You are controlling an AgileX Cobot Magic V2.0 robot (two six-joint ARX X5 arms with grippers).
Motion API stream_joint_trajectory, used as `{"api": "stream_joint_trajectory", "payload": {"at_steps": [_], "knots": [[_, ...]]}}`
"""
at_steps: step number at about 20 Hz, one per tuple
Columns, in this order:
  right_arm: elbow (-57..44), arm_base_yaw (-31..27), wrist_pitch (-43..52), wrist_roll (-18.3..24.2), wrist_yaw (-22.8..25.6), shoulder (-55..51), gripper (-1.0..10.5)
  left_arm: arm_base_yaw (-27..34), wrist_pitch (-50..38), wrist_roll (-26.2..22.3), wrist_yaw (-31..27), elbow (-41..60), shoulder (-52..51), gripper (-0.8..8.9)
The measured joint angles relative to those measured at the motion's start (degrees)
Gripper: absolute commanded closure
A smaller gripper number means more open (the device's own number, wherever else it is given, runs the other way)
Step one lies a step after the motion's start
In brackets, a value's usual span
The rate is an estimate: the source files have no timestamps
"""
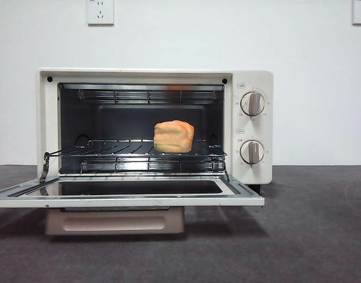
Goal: The left arm flap open the oven, the right arm pick bread and place it into oven, the left arm flap close the oven
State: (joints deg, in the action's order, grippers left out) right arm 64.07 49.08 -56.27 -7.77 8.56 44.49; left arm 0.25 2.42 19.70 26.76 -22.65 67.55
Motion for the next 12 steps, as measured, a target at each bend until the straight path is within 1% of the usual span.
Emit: {"api": "stream_joint_trajectory", "payload": {"at_steps": [4,6,12], "knots": [[0.0,0.0,0.0,0.0,0.0,0.0,4.8,0.0,-2.4,-0.3,2.1,0.0,4.2,7.99],[0.0,0.0,0.0,-0.2,0.0,0.0,4.8,0.0,-3.6,-0.3,4.2,0.0,6.0,7.99],[0.0,0.0,0.0,-0.3,0.0,0.0,4.8,0.5,-4.7,-0.7,9.5,0.0,8.0,7.99]]}}
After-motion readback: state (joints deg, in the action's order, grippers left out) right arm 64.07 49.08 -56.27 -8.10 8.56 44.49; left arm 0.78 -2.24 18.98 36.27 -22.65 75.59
